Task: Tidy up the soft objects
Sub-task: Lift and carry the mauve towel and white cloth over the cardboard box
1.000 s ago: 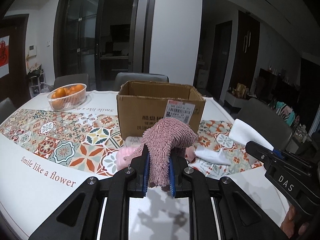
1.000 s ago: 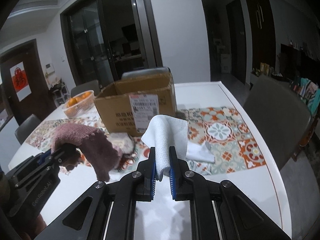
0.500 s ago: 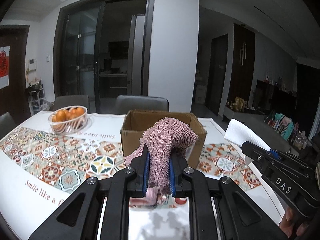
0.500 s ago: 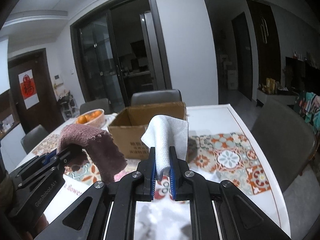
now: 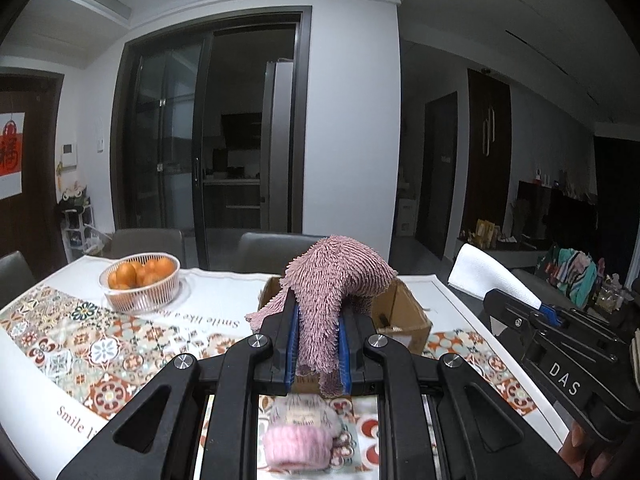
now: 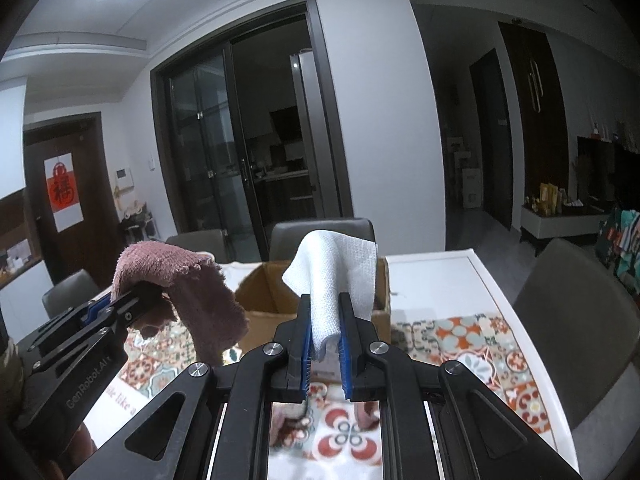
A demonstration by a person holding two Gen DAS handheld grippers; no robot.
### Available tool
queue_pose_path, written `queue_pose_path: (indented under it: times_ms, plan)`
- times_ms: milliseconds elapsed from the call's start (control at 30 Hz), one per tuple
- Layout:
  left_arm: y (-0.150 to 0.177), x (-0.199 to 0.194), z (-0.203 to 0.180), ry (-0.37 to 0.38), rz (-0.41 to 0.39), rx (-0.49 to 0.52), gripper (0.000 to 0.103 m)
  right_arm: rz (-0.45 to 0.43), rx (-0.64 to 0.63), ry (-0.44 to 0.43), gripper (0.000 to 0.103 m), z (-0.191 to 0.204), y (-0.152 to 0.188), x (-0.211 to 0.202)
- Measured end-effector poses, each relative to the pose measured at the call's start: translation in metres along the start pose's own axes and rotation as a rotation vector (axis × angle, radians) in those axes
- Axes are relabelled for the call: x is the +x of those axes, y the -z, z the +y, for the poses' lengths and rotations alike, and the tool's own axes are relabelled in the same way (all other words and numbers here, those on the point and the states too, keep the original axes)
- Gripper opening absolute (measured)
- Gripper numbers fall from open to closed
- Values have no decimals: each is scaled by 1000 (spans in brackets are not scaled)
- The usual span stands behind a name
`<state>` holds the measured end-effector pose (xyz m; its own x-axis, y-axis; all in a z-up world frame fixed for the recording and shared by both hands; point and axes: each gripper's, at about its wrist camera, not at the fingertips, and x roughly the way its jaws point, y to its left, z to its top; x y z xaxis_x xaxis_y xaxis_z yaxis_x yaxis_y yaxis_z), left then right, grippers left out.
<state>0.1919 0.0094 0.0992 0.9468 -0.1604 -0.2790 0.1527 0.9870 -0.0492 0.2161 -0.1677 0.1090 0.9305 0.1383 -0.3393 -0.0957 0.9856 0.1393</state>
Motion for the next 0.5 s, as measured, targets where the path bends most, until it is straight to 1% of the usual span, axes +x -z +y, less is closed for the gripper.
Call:
queue_pose_path:
  times_ms: [267,500]
  plan:
    - [-16,24,4,8,-33,10,18,-35,-14,-1,13,5,-13,16]
    - [-20,53,6,14,-18,8,18,-35,-12,-2,13,2,-17,38]
